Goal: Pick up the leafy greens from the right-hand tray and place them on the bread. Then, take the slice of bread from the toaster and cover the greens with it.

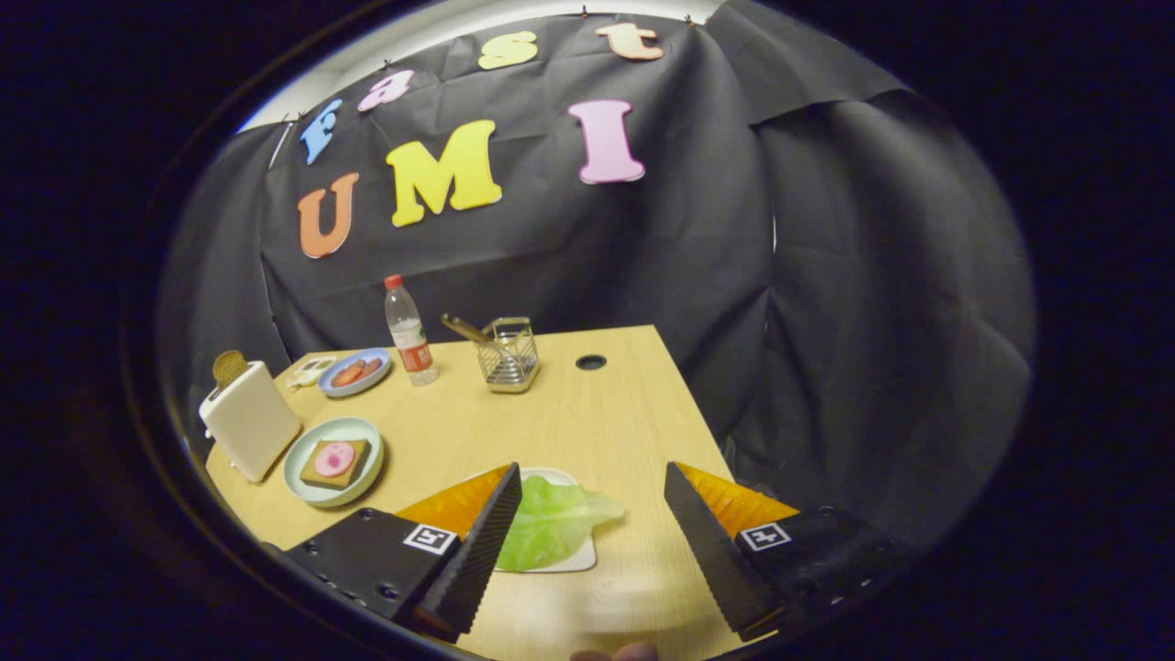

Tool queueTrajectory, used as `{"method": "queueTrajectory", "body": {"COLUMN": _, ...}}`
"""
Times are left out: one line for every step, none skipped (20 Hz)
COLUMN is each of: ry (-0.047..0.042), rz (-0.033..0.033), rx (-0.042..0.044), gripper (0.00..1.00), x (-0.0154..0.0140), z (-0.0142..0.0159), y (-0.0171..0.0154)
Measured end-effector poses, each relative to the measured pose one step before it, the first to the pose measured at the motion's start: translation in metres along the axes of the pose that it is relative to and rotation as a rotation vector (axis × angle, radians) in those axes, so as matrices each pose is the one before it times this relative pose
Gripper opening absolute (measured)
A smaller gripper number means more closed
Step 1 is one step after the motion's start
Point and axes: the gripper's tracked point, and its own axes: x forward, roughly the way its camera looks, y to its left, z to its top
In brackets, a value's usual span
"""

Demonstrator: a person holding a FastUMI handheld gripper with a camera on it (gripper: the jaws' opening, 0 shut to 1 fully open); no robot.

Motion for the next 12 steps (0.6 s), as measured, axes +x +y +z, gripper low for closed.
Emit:
{"method": "queueTrajectory", "body": {"ry": 0.02450, "rz": -0.00048, "rx": -0.00638, "gripper": 0.96, "x": 0.01278, "z": -0.00905, "y": -0.00074}}
{"method": "queueTrajectory", "body": {"ry": 0.02241, "rz": -0.00188, "rx": -0.00519, "gripper": 0.96, "x": 0.01060, "z": -0.00735, "y": -0.00241}}
{"method": "queueTrajectory", "body": {"ry": 0.02279, "rz": 0.00090, "rx": -0.00004, "gripper": 0.96, "x": 0.00905, "z": -0.00604, "y": -0.00133}}
{"method": "queueTrajectory", "body": {"ry": 0.01355, "rz": -0.00081, "rx": 0.00248, "gripper": 0.96, "x": 0.00672, "z": -0.00405, "y": -0.00094}}
{"method": "queueTrajectory", "body": {"ry": 0.01104, "rz": -0.00054, "rx": -0.00145, "gripper": 0.96, "x": 0.00698, "z": -0.00589, "y": -0.00148}}
{"method": "queueTrajectory", "body": {"ry": 0.01686, "rz": -0.00481, "rx": -0.00126, "gripper": 0.96, "x": 0.00704, "z": -0.00426, "y": -0.00151}}
{"method": "queueTrajectory", "body": {"ry": 0.01624, "rz": -0.00275, "rx": 0.00157, "gripper": 0.96, "x": 0.00617, "z": -0.00461, "y": -0.00064}}
{"method": "queueTrajectory", "body": {"ry": 0.01306, "rz": -0.00003, "rx": 0.00456, "gripper": 0.95, "x": 0.00536, "z": -0.00235, "y": 0.00046}}
{"method": "queueTrajectory", "body": {"ry": 0.00955, "rz": 0.00396, "rx": 0.00390, "gripper": 0.93, "x": 0.00380, "z": -0.00348, "y": 0.00106}}
{"method": "queueTrajectory", "body": {"ry": 0.01135, "rz": 0.00434, "rx": 0.00334, "gripper": 0.88, "x": 0.00324, "z": -0.00168, "y": 0.00125}}
{"method": "queueTrajectory", "body": {"ry": 0.00614, "rz": 0.00167, "rx": 0.00427, "gripper": 0.83, "x": 0.00259, "z": -0.00225, "y": 0.00176}}
{"method": "queueTrajectory", "body": {"ry": 0.00686, "rz": -0.00227, "rx": 0.00476, "gripper": 0.82, "x": 0.00130, "z": -0.00135, "y": 0.00007}}
